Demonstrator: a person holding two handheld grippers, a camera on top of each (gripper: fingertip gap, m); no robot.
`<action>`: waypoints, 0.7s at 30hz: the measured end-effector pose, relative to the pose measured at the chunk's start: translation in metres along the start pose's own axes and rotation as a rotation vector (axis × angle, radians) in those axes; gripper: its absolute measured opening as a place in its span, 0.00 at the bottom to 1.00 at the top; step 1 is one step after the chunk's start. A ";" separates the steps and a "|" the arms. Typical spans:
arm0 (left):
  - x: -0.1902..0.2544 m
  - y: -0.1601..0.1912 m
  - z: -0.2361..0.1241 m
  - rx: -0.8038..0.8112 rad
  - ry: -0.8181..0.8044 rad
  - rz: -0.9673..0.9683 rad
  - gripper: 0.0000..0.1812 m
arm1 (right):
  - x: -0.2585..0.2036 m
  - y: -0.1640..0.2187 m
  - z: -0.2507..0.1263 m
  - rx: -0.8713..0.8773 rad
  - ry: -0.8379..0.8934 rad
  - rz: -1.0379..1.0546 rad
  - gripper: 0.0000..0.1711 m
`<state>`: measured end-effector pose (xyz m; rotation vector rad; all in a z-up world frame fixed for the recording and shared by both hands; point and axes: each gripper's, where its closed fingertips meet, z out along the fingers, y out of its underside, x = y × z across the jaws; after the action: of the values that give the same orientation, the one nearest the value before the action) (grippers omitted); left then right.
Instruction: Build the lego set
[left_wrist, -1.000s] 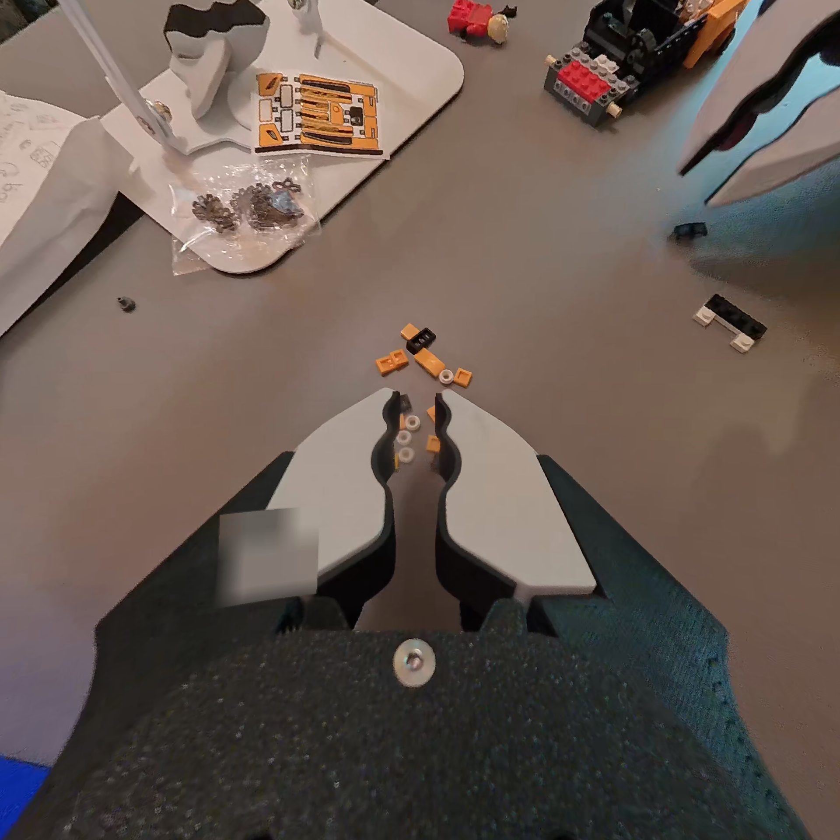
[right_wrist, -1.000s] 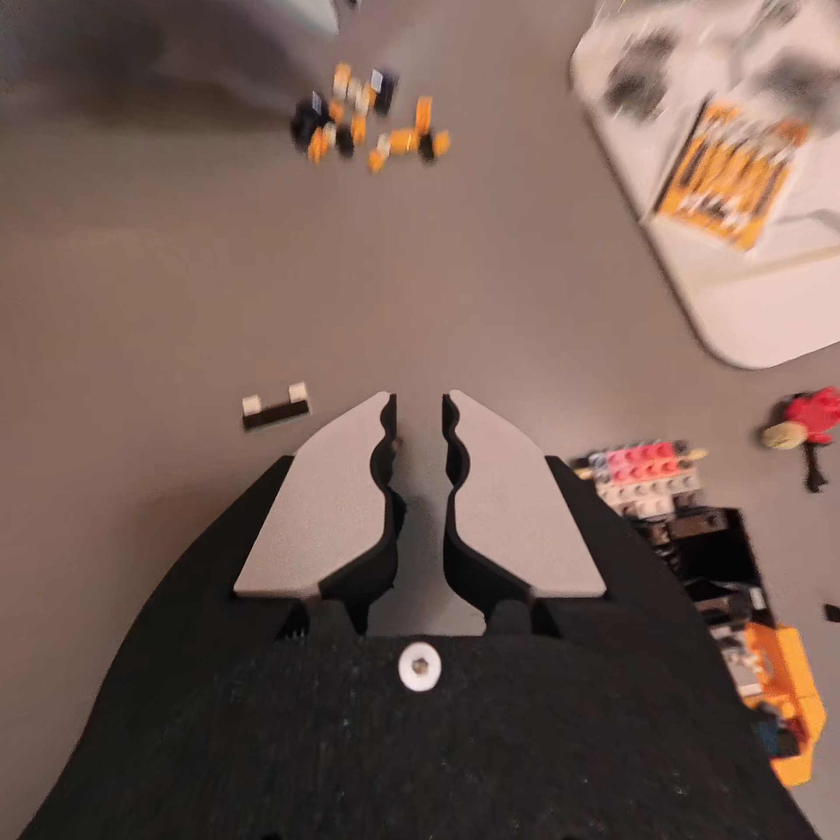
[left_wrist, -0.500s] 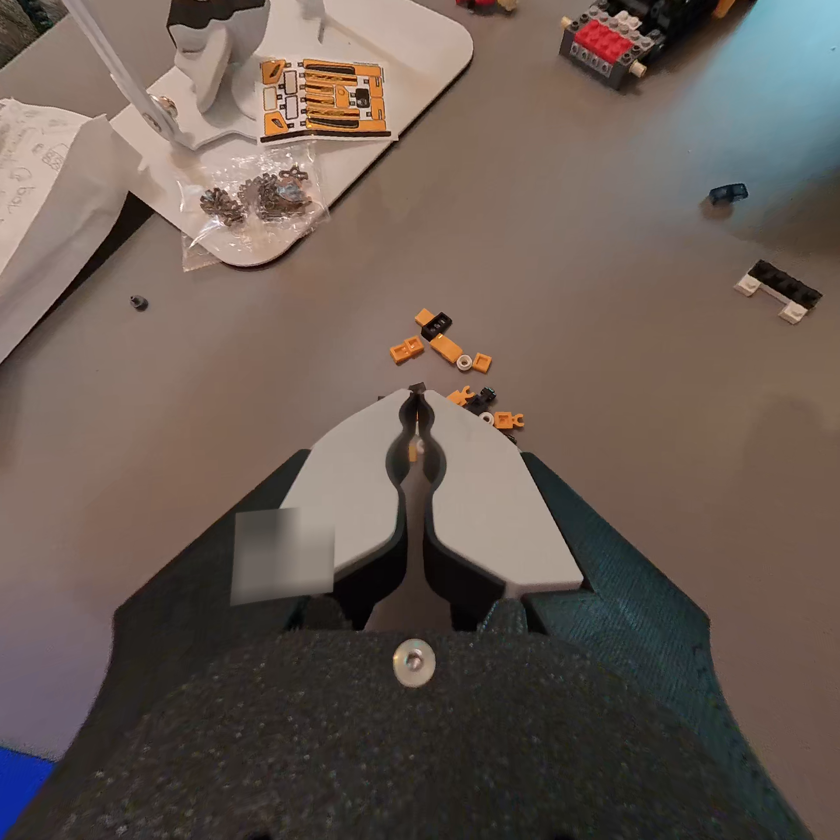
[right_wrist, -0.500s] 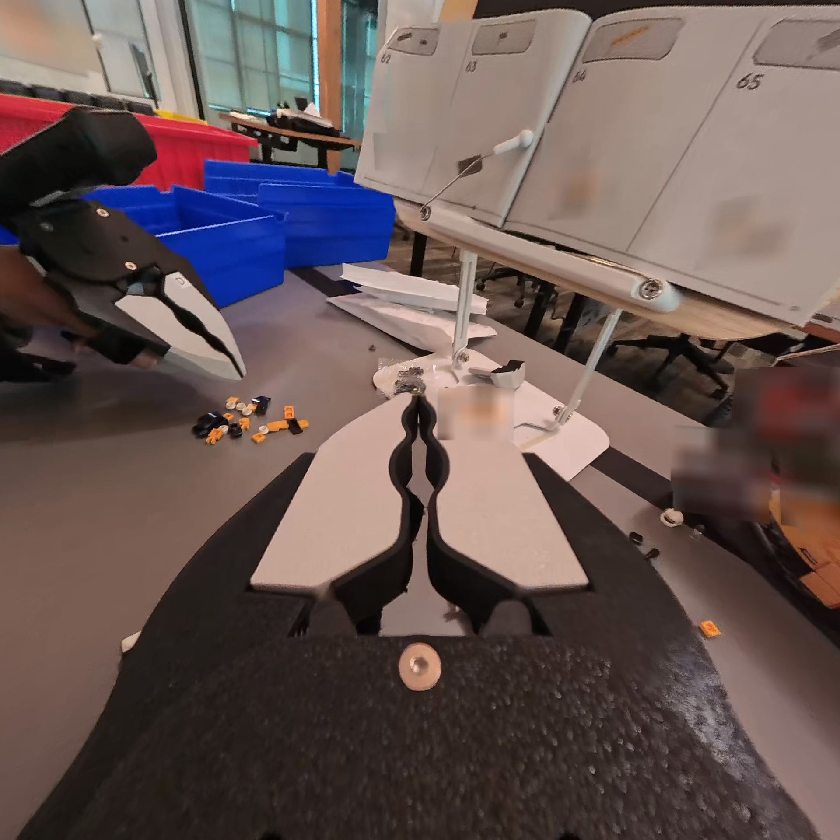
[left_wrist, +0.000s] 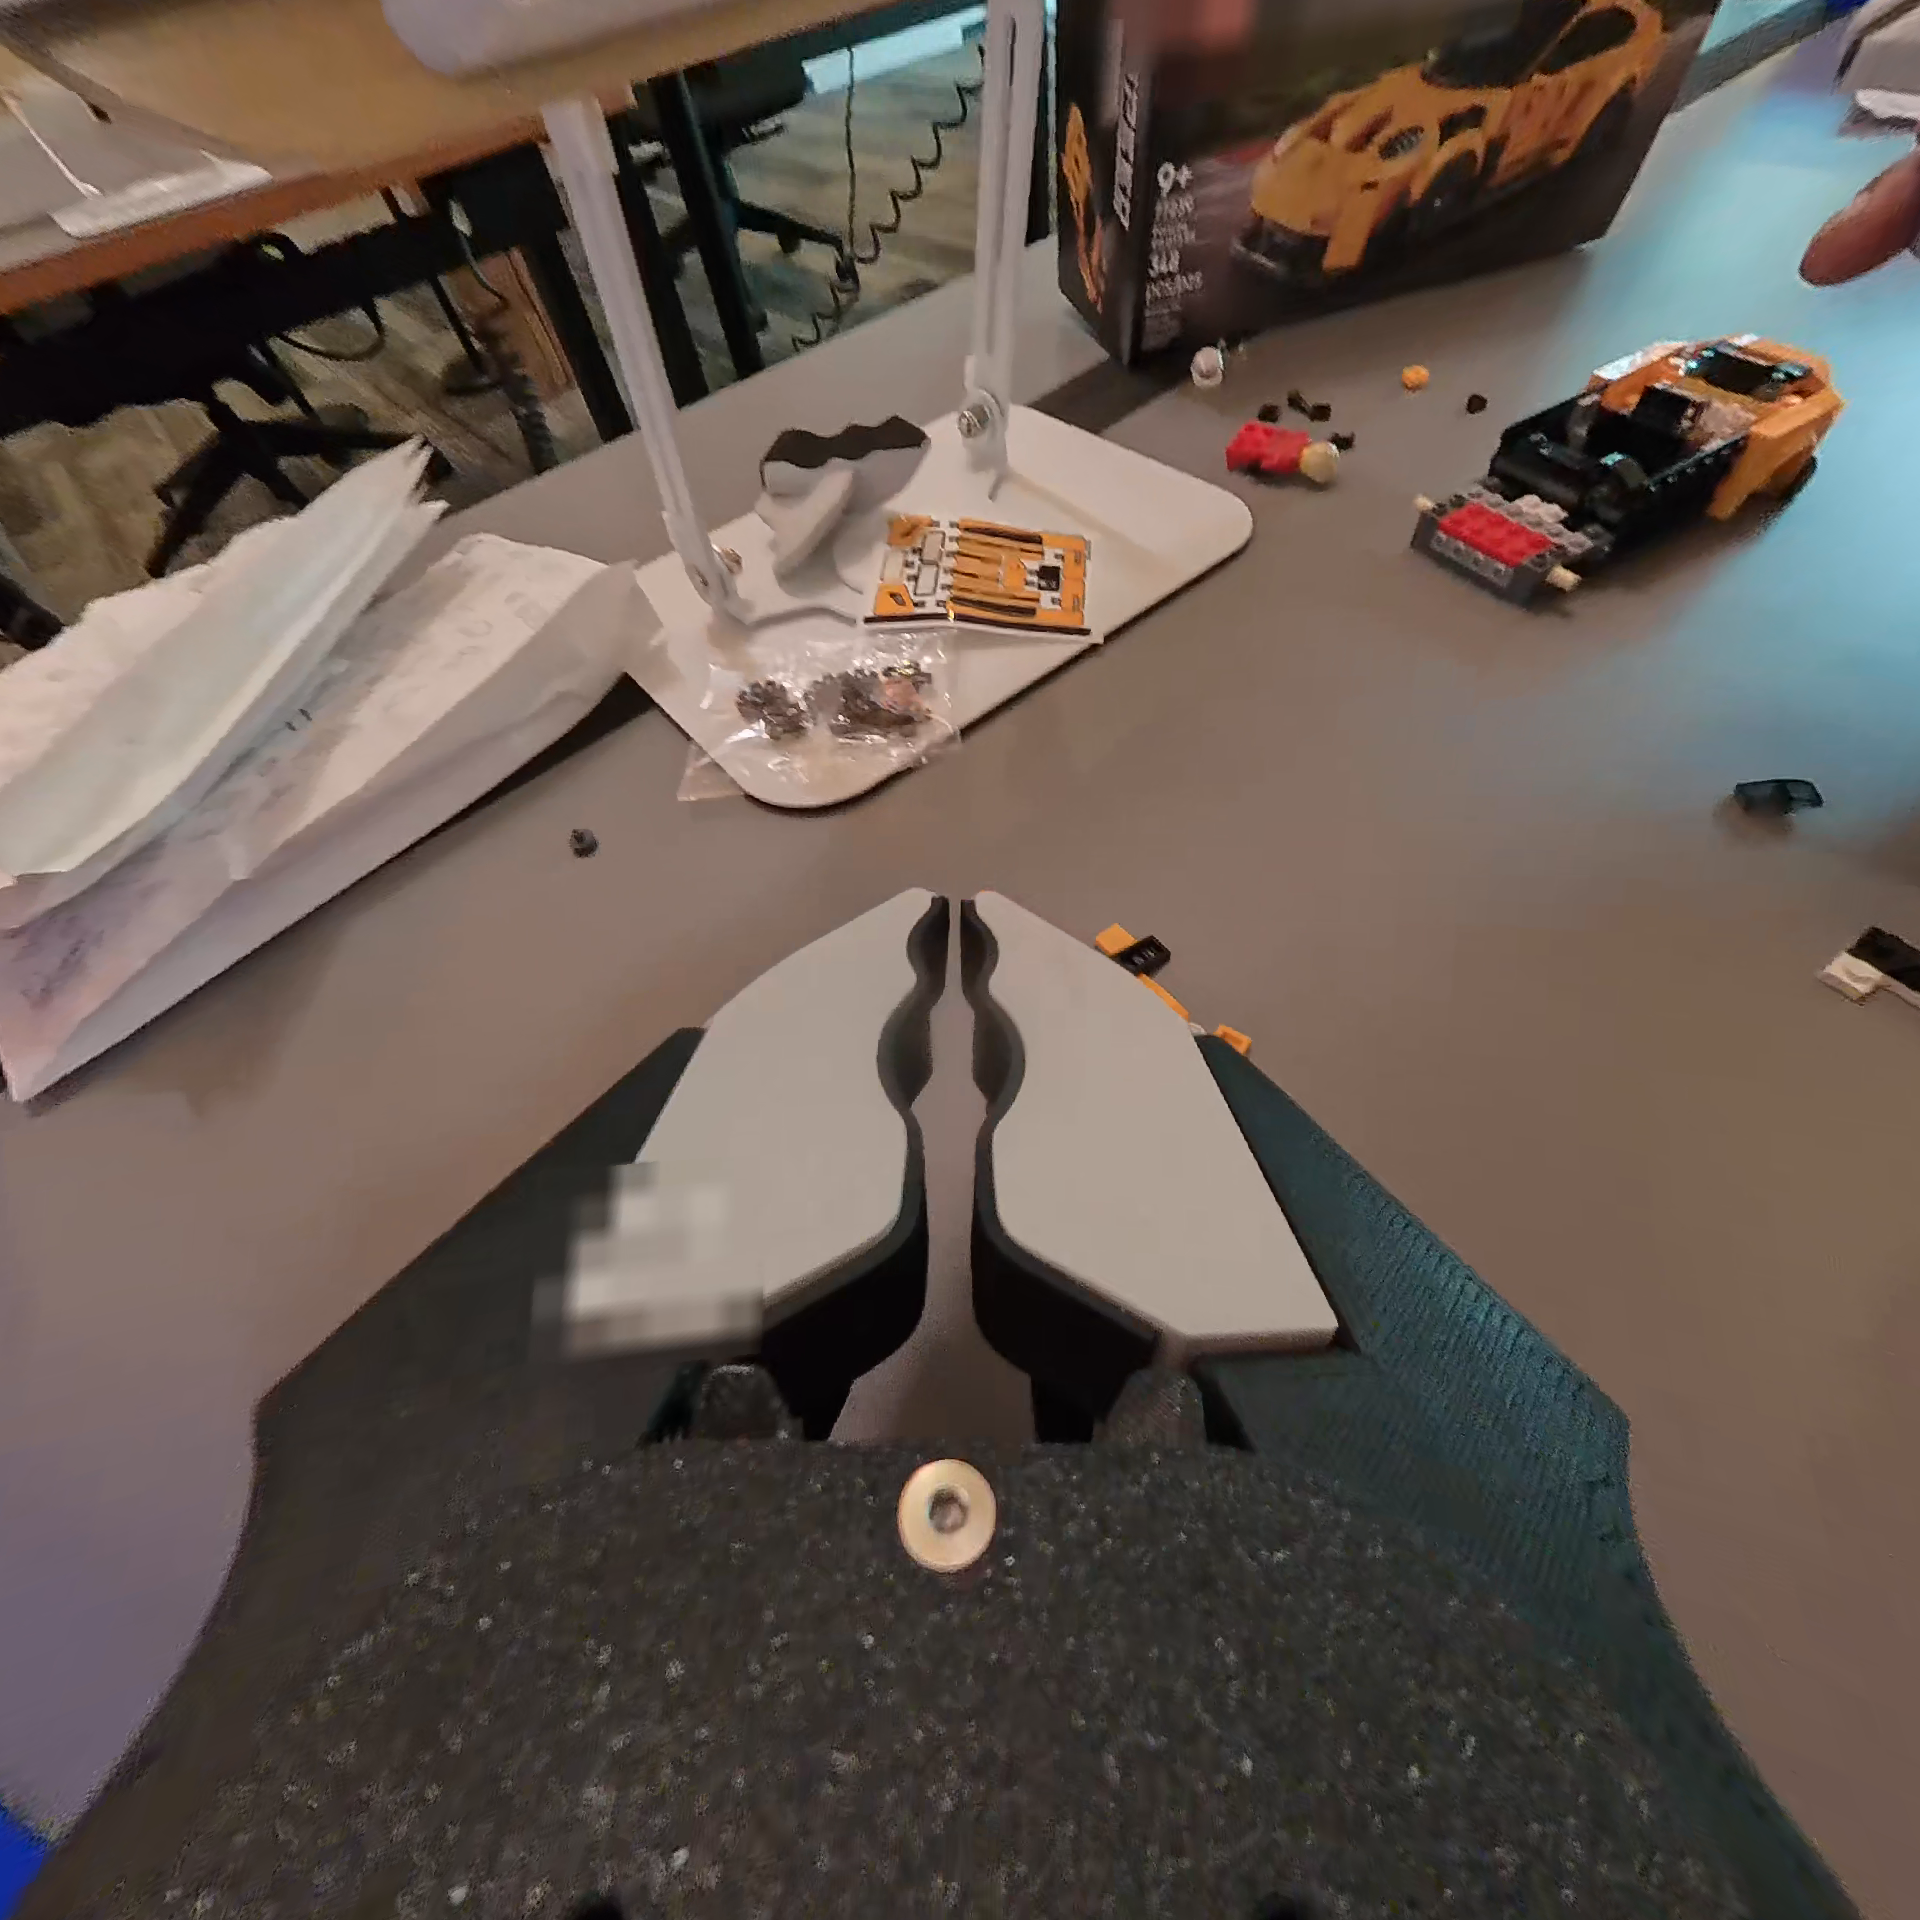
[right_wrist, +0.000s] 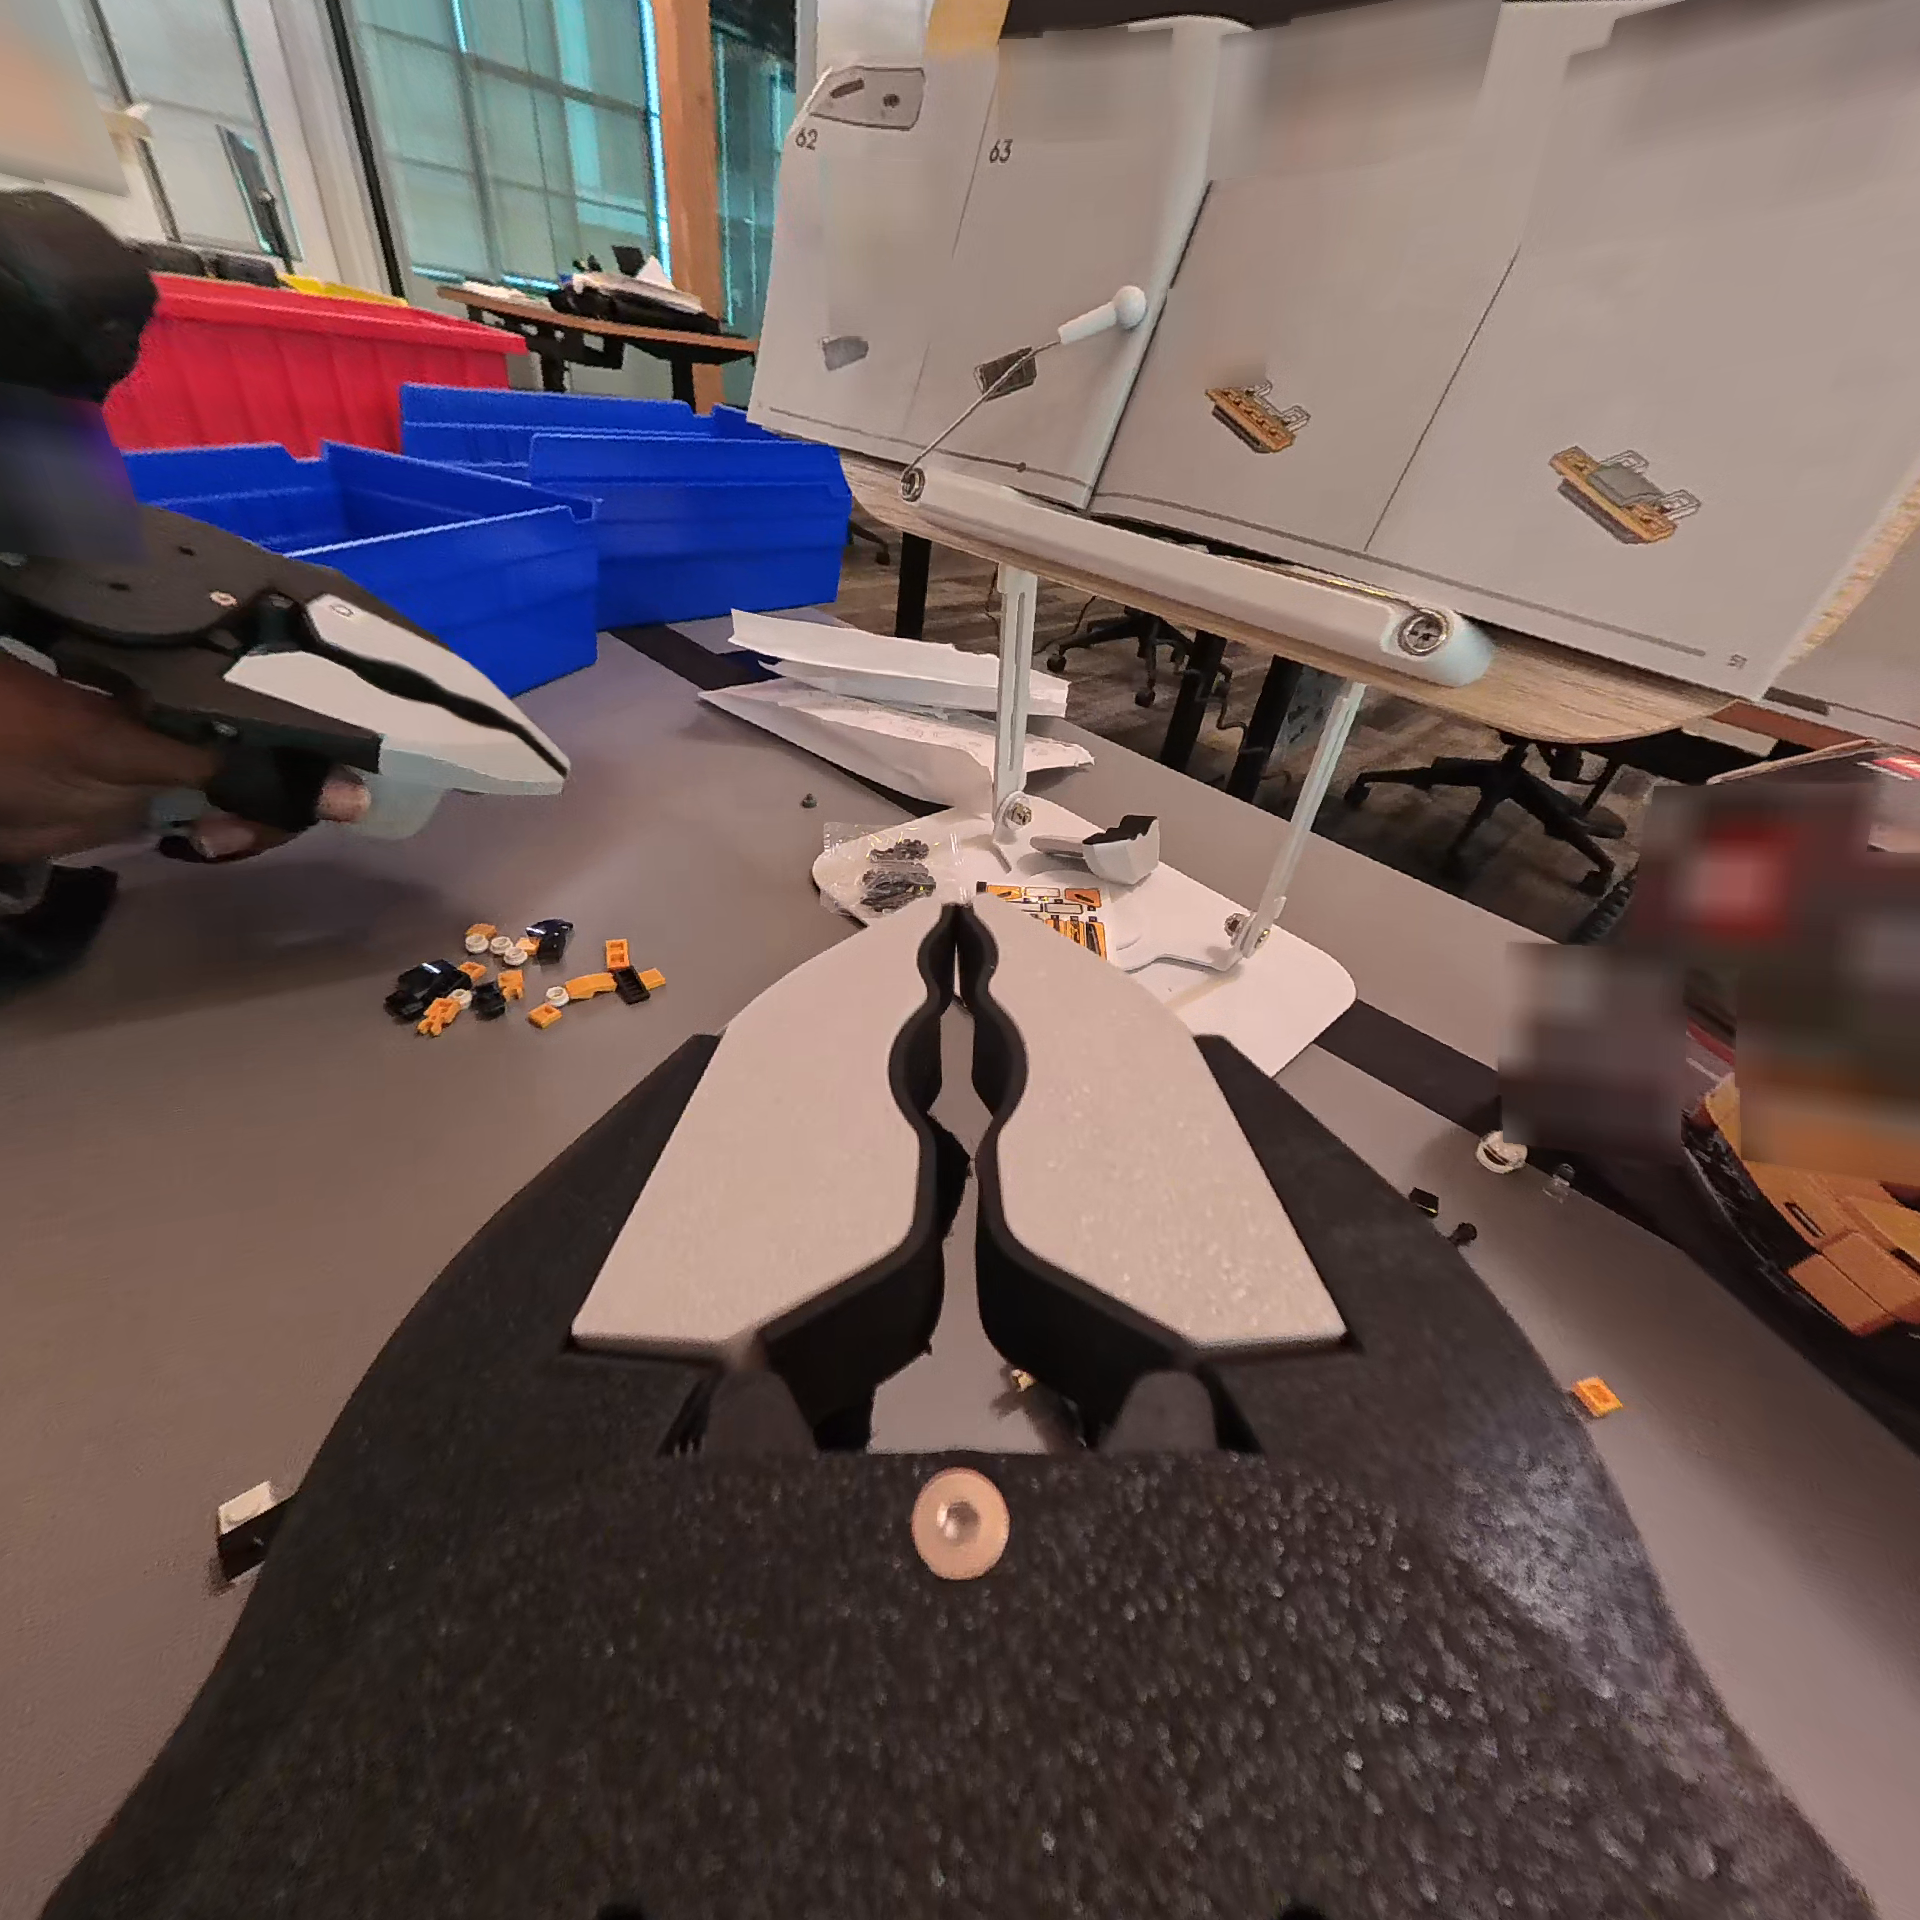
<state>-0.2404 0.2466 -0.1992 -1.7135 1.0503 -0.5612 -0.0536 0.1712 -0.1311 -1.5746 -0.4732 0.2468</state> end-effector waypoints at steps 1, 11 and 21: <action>-0.002 -0.002 -0.001 0.016 -0.017 0.008 0.01 | 0.001 0.000 0.000 0.001 0.003 0.001 0.00; -0.013 -0.023 -0.012 0.146 -0.076 -0.007 0.01 | -0.008 0.023 0.009 -0.078 -0.045 0.026 0.00; -0.017 -0.019 -0.013 0.125 -0.075 -0.024 0.01 | -0.008 0.029 0.010 -0.093 -0.047 0.038 0.00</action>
<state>-0.2515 0.2567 -0.1747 -1.6267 0.9240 -0.5618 -0.0610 0.1769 -0.1613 -1.6727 -0.4977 0.2950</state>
